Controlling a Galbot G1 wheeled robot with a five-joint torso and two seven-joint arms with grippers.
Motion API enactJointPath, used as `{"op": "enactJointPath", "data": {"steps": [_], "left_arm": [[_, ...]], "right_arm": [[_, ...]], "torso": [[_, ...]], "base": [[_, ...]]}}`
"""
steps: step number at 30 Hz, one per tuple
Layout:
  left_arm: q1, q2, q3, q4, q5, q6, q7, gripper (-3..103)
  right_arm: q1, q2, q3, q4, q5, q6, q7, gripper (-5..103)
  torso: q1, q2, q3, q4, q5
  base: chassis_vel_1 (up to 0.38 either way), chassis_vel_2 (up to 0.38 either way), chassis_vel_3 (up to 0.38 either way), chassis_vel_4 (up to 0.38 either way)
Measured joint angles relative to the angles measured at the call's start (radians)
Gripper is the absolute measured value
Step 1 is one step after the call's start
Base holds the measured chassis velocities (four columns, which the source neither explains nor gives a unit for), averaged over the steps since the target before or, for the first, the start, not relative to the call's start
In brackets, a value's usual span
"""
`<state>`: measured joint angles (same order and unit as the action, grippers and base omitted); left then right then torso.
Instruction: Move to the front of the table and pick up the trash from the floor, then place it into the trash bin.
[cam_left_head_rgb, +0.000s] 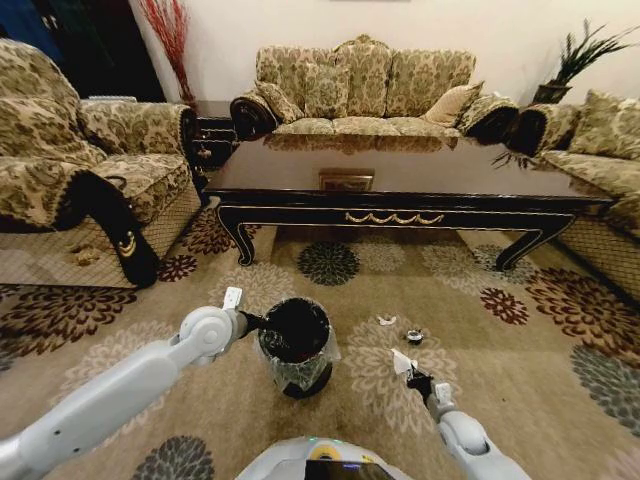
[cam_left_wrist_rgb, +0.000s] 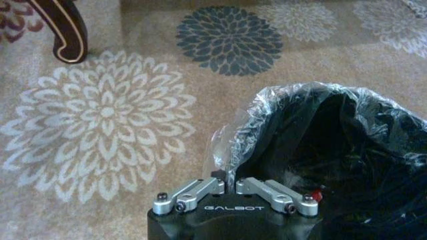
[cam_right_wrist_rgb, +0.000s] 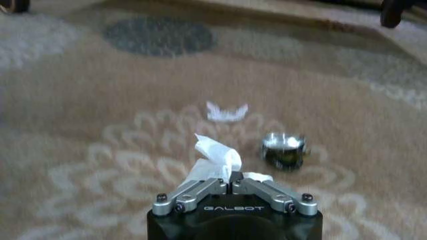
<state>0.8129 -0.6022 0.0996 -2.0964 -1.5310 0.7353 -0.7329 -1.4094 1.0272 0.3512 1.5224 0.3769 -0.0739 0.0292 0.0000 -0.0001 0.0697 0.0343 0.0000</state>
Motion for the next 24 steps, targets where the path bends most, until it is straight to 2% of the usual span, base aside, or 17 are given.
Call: {"op": "enactJointPath", "data": {"steps": [7, 10, 15, 22, 24], "left_arm": [[-0.057, -0.017, 0.072, 0.004, -0.001, 0.000, -0.023, 3], [-0.106, -0.028, 0.137, 0.012, -0.002, 0.000, -0.028, 3], [-0.168, -0.045, 0.204, 0.028, -0.007, 0.000, -0.031, 3], [-0.324, -0.115, 0.349, 0.076, -0.032, 0.000, -0.051, 3], [-0.341, -0.130, 0.364, 0.082, -0.034, 0.000, -0.056, 3]], "right_arm": [[-0.061, -0.019, 0.060, 0.187, 0.054, -0.035, 0.024, 0], [-0.078, -0.015, 0.090, 0.292, 0.111, -0.065, 0.052, 0], [-0.106, -0.018, 0.129, 0.386, 0.131, -0.074, 0.061, 0], [-0.186, -0.046, 0.203, 0.616, 0.183, -0.098, 0.072, 0], [-0.194, -0.048, 0.208, 0.643, 0.188, -0.103, 0.076, 0]], "torso": [[0.000, 0.000, 0.000, -0.0001, 0.0001], [0.000, 0.000, 0.000, 0.0002, 0.0001], [0.000, 0.000, 0.000, 0.0002, 0.0001], [0.000, 0.000, 0.000, 0.0002, 0.0002], [0.000, 0.000, 0.000, 0.0002, 0.0002]], "base": [[0.000, 0.000, 0.000, 0.000], [0.000, 0.000, 0.000, 0.000], [0.000, 0.000, 0.000, 0.000], [0.000, 0.000, 0.000, 0.000], [0.000, 0.000, 0.000, 0.000]]}}
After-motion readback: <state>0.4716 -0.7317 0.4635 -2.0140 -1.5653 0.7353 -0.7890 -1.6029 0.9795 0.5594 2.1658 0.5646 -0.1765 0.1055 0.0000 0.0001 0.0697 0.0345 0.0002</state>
